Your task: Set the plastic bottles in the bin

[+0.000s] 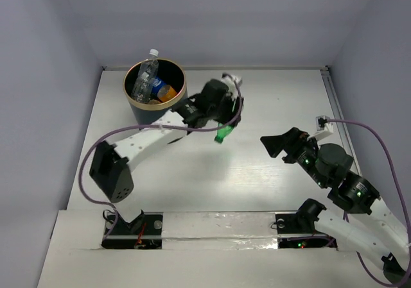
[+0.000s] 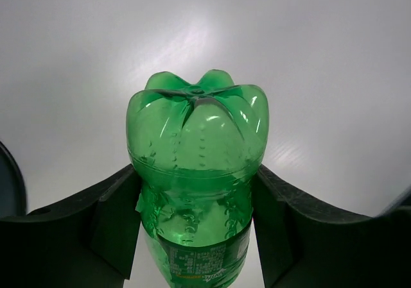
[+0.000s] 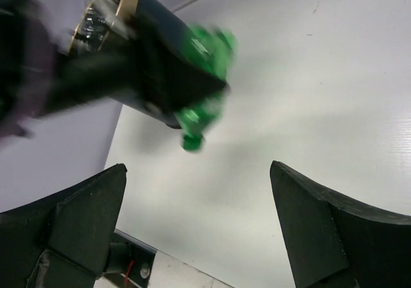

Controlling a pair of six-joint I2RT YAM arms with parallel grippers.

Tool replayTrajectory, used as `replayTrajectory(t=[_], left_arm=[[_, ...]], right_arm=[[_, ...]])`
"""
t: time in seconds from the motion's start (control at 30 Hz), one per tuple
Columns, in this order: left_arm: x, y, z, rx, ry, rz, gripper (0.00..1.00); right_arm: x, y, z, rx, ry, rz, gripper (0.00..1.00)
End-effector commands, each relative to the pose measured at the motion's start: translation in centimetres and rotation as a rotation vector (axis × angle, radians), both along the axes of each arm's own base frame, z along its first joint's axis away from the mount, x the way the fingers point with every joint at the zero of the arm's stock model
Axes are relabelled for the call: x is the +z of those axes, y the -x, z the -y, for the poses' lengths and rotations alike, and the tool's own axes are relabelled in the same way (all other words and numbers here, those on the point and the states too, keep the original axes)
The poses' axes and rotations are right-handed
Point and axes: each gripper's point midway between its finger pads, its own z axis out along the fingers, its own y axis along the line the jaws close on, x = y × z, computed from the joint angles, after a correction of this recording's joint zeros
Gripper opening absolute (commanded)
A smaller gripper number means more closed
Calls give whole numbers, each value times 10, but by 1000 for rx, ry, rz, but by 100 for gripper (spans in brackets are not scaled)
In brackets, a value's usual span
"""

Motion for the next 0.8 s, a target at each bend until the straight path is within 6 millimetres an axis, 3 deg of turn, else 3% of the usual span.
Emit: replayTrajectory(t=[0.0, 0.07, 0.13, 0.2, 0.23, 0.3, 0.33, 0.5, 0.67, 0.77], left_arm=[[178, -16, -12, 82, 266, 285, 52], [221, -28, -36, 162, 275, 376, 52], [242, -51, -72, 266, 262, 446, 52], [249, -70, -102, 345, 267, 465, 52], [253, -87, -134, 420, 271, 478, 52], [250, -101, -156, 474, 290, 479, 52], [248, -112, -177, 525, 285, 491, 52], [242, -140, -216, 614, 259, 538, 53], [219, -163, -224, 644, 214, 533, 55], [218, -163, -225, 650, 220, 532, 68]], right_arm=[[-1, -3, -10, 38, 29, 16, 98], [-1, -8, -17, 53, 33, 19, 98], [-1, -8, -24, 77, 27, 22, 98], [1, -10, -30, 100, 22, 27, 98], [1, -10, -32, 108, 21, 26, 98], [3, -9, -37, 130, 16, 27, 98], [3, -9, -38, 135, 16, 26, 98], [-4, -9, -37, 127, 26, 7, 98], [-7, -6, -34, 125, 26, -5, 98], [-9, -6, -30, 108, 38, -21, 98]])
